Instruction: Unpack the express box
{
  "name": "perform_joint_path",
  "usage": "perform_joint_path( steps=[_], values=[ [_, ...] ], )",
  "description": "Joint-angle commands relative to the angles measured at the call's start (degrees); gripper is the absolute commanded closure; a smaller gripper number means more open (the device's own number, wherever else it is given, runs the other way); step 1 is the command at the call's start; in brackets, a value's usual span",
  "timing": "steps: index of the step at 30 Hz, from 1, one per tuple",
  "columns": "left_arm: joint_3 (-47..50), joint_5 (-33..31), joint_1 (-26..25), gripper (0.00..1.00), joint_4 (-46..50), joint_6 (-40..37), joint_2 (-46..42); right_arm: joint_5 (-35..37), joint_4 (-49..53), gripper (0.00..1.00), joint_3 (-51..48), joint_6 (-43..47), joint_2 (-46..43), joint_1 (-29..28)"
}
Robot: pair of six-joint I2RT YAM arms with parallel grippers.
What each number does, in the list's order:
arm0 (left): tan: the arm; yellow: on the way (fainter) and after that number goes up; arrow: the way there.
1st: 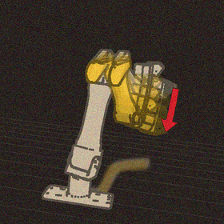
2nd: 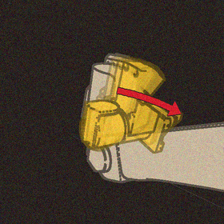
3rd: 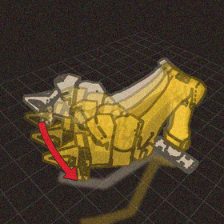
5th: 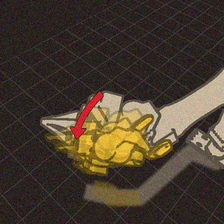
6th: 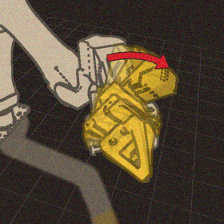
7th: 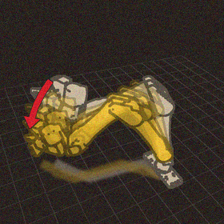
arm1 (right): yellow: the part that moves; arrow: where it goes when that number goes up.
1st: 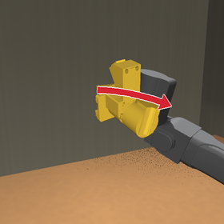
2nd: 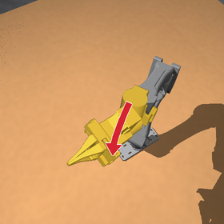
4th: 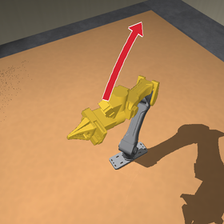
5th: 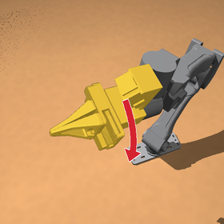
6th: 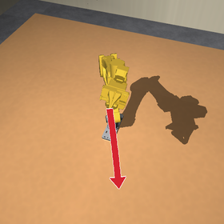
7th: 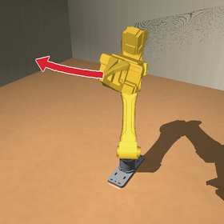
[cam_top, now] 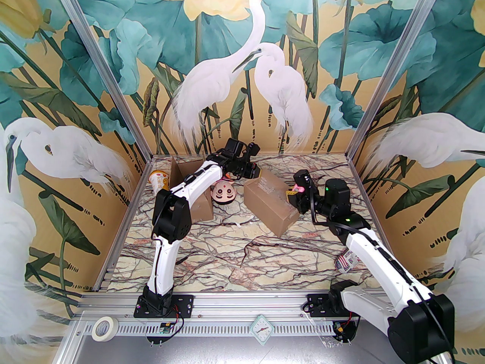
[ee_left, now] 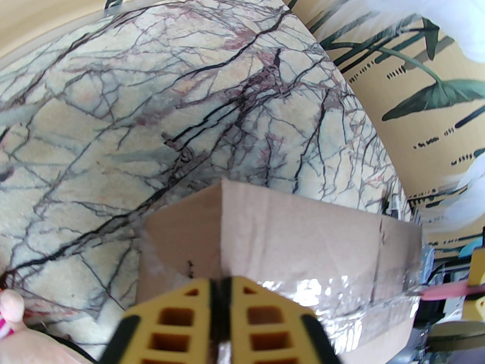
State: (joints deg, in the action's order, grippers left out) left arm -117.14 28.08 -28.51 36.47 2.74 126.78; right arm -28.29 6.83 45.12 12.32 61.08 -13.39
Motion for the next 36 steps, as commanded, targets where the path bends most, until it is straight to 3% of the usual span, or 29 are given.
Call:
perform_joint_path(
  steps=[1, 16, 36],
  values=[
    [1.39, -1.63, 0.21, 0.99, 1.86, 0.07, 1.19, -0.26, 1.45, 1.00, 1.00, -0.09, -0.16, -0.06],
    [1.54, -9.37, 1.70, 1.00, 3.09, 0.00, -0.61, 2.18, 6.74, 1.00, -2.53, -2.26, -8.89, -0.12],
    [5.05, -11.70, 2.15, 1.00, 2.47, 0.24, -2.68, 4.24, 11.51, 1.00, -8.10, -3.29, -15.32, -0.06]
  ],
)
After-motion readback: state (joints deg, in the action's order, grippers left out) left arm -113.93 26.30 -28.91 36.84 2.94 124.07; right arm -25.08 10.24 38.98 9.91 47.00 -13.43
